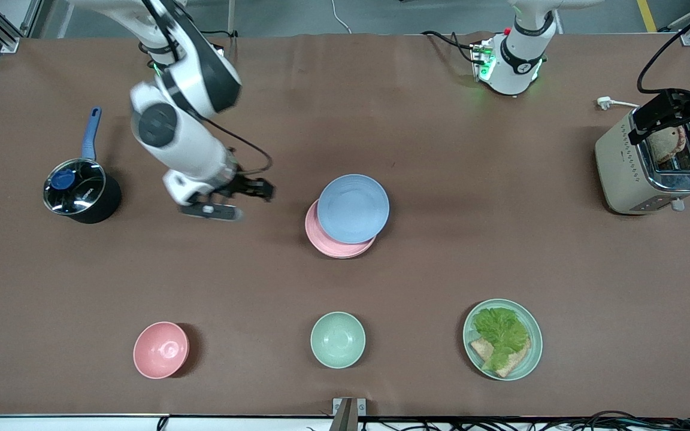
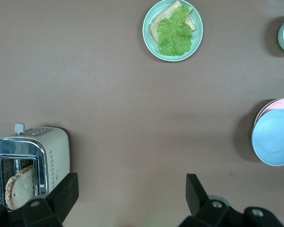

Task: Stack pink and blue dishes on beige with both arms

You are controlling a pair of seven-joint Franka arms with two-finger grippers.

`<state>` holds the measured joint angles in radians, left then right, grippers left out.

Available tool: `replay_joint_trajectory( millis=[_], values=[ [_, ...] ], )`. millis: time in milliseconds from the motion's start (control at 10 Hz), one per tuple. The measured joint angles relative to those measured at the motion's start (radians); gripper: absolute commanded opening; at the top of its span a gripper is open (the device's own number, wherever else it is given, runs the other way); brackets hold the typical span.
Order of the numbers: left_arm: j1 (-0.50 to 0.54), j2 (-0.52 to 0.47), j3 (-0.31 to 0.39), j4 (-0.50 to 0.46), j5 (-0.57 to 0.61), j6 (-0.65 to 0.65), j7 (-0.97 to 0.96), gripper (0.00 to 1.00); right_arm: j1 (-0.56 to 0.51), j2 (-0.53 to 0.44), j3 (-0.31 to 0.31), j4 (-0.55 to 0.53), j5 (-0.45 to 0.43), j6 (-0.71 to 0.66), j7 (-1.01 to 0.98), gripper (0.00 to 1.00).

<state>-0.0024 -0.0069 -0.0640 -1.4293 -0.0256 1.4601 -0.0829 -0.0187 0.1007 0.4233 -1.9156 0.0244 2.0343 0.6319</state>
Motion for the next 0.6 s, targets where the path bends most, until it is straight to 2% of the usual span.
replay_joint_trajectory(
  millis=[200, 400, 600],
  values=[
    [-0.001, -0.005, 0.0, -0.006, 0.003, 0.0, 0.0, 1.0, -0.008, -0.112, -0.19, 0.113, -0.01, -0.182, -0.064, 1.0],
    [-0.001, -0.012, 0.0, -0.016, 0.007, 0.0, 0.001, 1.0, -0.016, -0.128, -0.364, 0.261, -0.01, -0.339, -0.258, 1.0],
    [-0.001, -0.015, 0.0, -0.02, 0.007, 0.0, 0.001, 1.0, -0.018, -0.122, -0.479, 0.357, -0.009, -0.439, -0.39, 1.0]
  ],
)
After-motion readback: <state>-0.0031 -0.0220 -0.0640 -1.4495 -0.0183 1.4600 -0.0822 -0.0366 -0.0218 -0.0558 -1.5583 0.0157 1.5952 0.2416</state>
